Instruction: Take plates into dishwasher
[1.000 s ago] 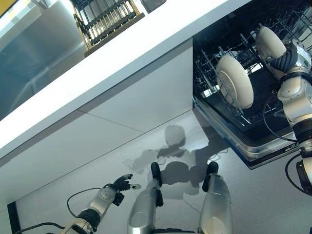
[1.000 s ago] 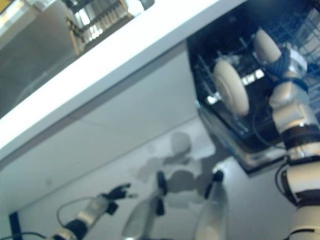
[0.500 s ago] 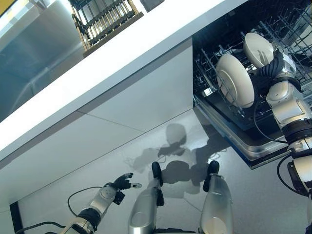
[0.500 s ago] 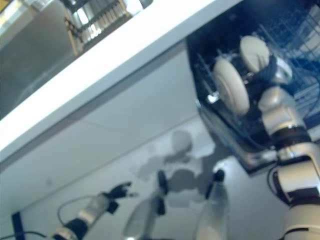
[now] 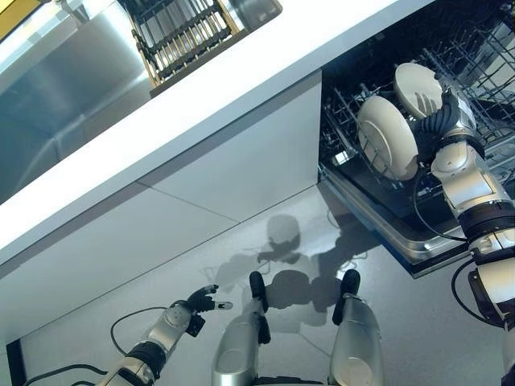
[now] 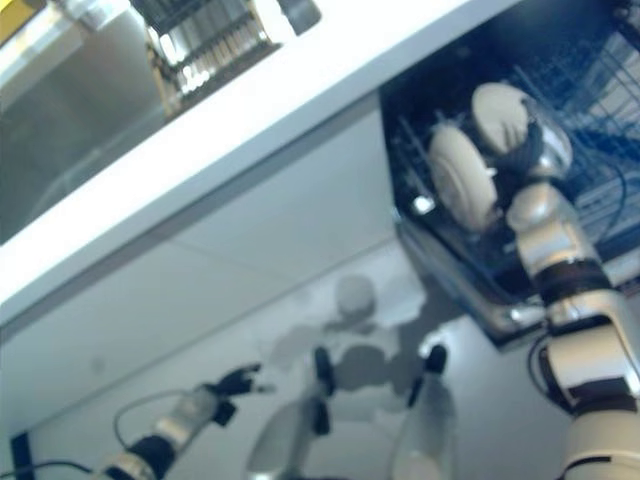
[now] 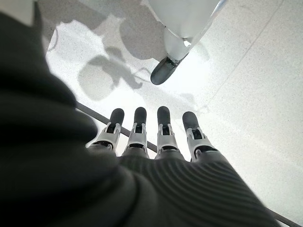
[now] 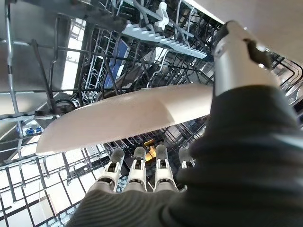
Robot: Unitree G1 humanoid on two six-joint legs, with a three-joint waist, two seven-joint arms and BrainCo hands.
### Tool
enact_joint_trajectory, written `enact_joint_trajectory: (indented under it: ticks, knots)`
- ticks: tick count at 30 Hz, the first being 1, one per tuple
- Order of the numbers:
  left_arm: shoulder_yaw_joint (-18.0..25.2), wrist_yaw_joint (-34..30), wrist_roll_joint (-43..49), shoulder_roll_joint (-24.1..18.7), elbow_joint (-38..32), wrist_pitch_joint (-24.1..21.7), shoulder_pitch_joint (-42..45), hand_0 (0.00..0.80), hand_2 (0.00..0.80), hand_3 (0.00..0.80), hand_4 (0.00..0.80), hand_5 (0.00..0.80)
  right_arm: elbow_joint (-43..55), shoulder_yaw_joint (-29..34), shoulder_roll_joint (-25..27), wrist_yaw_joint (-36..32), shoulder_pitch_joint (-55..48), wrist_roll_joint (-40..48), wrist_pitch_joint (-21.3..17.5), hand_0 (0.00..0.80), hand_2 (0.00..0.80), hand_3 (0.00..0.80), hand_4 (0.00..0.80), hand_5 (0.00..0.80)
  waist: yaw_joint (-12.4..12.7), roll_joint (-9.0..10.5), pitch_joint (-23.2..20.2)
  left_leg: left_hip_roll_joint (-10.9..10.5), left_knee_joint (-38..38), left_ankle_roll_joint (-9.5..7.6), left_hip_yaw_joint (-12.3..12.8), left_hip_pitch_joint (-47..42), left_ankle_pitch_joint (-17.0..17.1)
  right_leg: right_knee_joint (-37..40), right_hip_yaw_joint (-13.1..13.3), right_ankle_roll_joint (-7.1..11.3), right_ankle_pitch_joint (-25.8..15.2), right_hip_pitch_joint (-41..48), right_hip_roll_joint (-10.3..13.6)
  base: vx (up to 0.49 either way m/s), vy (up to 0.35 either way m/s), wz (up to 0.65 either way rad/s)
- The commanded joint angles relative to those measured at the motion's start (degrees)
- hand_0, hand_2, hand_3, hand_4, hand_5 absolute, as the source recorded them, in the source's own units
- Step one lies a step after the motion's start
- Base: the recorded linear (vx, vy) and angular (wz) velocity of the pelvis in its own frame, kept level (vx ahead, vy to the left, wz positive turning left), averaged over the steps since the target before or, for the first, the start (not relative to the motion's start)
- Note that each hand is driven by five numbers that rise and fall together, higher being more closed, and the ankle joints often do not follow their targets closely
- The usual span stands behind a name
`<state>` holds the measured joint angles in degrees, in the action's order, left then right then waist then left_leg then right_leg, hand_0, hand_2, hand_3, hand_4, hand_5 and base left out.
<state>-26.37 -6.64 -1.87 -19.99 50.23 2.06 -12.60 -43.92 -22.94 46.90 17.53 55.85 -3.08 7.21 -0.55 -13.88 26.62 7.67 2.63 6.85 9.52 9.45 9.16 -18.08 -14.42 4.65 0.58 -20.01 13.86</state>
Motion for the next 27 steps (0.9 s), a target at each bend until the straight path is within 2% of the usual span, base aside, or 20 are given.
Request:
enact_joint_trajectory:
  ticks: [1, 9, 17, 27]
  knots:
    - [-2.3, 0.8, 0.7, -2.5, -1.2, 0.5, -0.9, 0.000, 0.000, 0.000, 0.000, 0.000, 3.0, 1.9, 2.7, 3.5, 3.6, 1.4, -3.6, 0.000, 0.000, 0.000, 0.000, 0.000, 0.8, 1.15, 0.3, 1.3, -0.6, -0.12, 0.9, 0.1, 0.6, -2.1, 1.6, 0.15, 3.9, 2.6, 1.1, -0.020, 0.050, -0.03]
    - [-1.1, 0.6, 1.1, -3.3, -1.1, 0.7, 0.2, 0.000, 0.000, 0.000, 0.000, 0.000, 11.1, 6.6, 5.1, 5.9, 0.1, 2.1, -5.3, 0.000, 0.000, 0.000, 0.000, 0.000, -0.4, 2.04, -0.7, 1.4, 0.4, -0.07, 1.8, -1.0, 0.5, -0.1, 1.7, 0.41, 3.4, 4.0, 0.4, -0.018, 0.023, -0.04]
    - [-0.4, 0.9, 1.8, -2.7, 0.2, 0.0, 1.5, 0.000, 0.000, 0.000, 0.000, 0.000, 15.6, 10.8, 6.3, 8.7, -3.6, 2.8, -8.9, 0.000, 0.000, 0.000, 0.000, 0.000, -1.0, 3.25, -2.3, 1.7, 1.2, 0.01, 2.9, -2.9, 0.1, 3.3, 1.2, 0.52, 2.4, 6.8, -0.5, -0.006, 0.029, -0.03]
    - [0.9, 1.1, 3.2, -2.4, 1.7, 0.6, 2.3, 0.000, 0.000, 0.000, 0.000, 0.000, 25.7, 17.5, 4.4, 13.6, -10.1, 7.6, -11.6, 0.000, 0.000, 0.000, 0.000, 0.000, -2.3, 5.95, -4.6, 1.5, 1.0, -0.55, 4.4, -4.8, -1.4, 7.4, 1.7, 1.52, 0.3, 9.5, -1.1, -0.012, 0.054, -0.05]
